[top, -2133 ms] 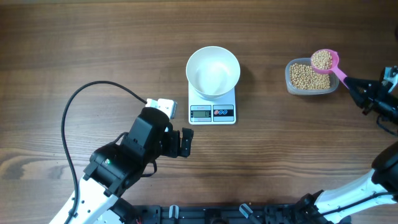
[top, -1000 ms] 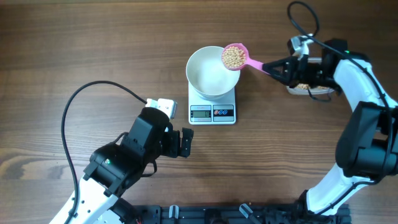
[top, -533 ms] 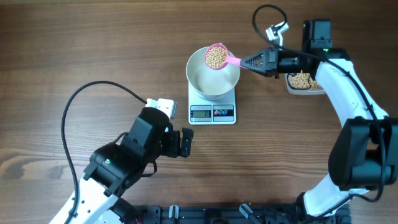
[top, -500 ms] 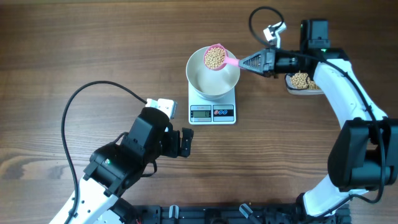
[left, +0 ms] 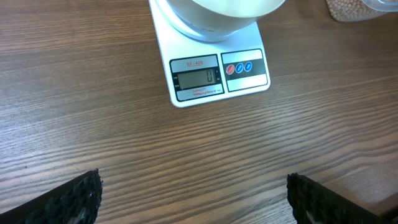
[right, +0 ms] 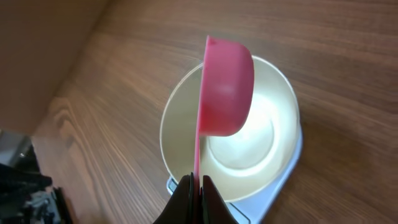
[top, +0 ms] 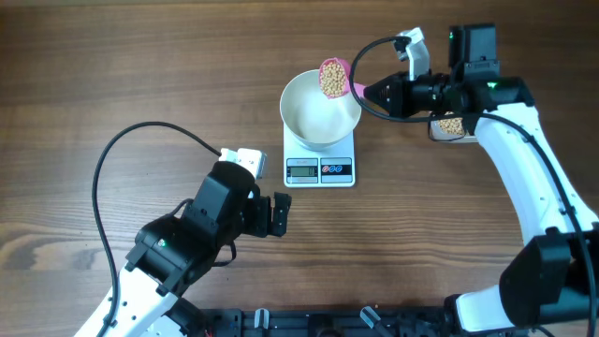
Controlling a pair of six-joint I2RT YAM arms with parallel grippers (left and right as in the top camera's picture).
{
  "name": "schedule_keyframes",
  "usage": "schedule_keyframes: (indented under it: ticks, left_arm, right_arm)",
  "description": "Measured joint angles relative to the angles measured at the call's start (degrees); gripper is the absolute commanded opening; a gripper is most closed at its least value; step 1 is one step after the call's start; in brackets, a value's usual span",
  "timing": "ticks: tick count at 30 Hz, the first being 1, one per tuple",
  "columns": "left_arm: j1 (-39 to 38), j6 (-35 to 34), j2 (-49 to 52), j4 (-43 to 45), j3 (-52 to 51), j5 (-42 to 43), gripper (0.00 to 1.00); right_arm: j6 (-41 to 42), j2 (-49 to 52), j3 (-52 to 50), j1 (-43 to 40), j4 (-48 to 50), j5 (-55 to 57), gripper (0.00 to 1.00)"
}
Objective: Scoop item into bowl and weigh 150g on scale
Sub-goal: 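Carry the filled scoop with the right gripper over the white bowl, then tilt the scoop with the right gripper to pour soybeans into the bowl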
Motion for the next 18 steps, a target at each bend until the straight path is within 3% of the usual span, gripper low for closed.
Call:
schedule_keyframes:
  ticks: [7, 18]
  left_arm:
    - [0.0, 0.0, 0.0, 0.0, 0.0, 0.0, 1.0]
    - [0.0, 0.0, 0.0, 0.0, 0.0, 0.0, 1.0]
  right_arm:
    - [-5.2, 0.0, 0.0, 2.6, -1.5, 3.8, 0.05]
    - [-9.6, 0.0, 0.0, 12.6, -3.2, 24.8, 0.04]
